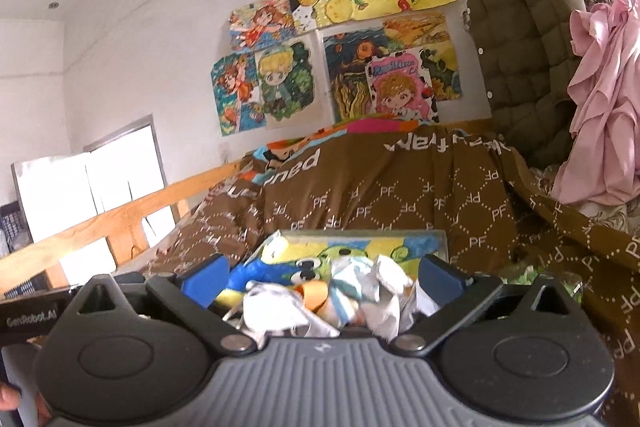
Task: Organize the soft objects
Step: 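Raise both open tools from the tray and move back over the pile, then grasp the grey drawstring pouch with the left tool while the right tool grasps the white mask, then carry the pouch with the left tool while the right tool carries the mask to the tray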
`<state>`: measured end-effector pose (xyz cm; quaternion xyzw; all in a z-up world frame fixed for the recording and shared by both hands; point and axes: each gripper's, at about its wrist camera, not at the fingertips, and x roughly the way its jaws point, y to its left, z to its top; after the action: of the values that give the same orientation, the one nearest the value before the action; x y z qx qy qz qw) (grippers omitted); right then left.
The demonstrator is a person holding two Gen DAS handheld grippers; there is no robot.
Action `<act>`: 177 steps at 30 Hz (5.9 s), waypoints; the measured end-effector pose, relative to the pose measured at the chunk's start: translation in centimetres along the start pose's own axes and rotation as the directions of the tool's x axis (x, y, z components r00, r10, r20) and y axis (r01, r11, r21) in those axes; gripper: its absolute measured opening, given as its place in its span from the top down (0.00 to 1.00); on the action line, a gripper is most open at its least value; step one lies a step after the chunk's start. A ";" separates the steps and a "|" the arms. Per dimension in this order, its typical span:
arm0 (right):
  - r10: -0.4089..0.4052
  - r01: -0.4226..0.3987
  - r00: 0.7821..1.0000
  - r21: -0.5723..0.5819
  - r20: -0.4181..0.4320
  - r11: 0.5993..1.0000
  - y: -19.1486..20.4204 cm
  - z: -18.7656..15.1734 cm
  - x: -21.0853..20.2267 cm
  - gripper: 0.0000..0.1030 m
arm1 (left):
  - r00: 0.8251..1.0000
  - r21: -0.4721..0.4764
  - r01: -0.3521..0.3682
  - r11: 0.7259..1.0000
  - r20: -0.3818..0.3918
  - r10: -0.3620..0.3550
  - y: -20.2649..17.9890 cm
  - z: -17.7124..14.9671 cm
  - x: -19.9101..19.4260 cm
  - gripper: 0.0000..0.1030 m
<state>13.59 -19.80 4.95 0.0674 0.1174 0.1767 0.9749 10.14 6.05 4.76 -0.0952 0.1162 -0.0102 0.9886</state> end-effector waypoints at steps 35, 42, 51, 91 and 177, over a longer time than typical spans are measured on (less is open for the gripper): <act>-0.001 -0.014 0.963 -0.056 -0.271 0.998 2.6 -7.2 2.3 0.00 | 0.980 0.005 -0.086 0.996 -0.178 0.085 4.1 -7.0 0.6 0.01; 0.008 -0.026 0.960 -0.060 -0.281 0.998 2.9 -7.4 2.9 0.00 | 0.975 0.001 -0.110 0.994 -0.193 0.108 4.6 -7.4 0.9 0.01; 0.023 -0.042 0.964 -0.067 -0.266 0.997 3.4 -7.5 3.8 0.00 | 0.974 -0.022 -0.133 0.991 -0.188 0.127 4.8 -6.8 1.3 0.01; 0.214 -0.222 0.963 -0.027 -0.166 0.975 -0.2 -4.9 14.4 0.01 | 0.957 -0.039 0.035 0.999 -0.286 -0.045 3.3 -6.5 8.5 0.01; 0.292 -0.279 0.948 0.108 -0.130 0.954 -2.6 0.6 5.5 0.96 | 0.941 -0.042 0.036 0.998 -0.335 -0.048 -2.2 -1.6 2.8 0.96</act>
<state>19.59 -20.27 3.99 0.1138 0.1841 0.3153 0.9240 12.45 3.52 3.01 -0.1121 0.2813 -0.0453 0.9520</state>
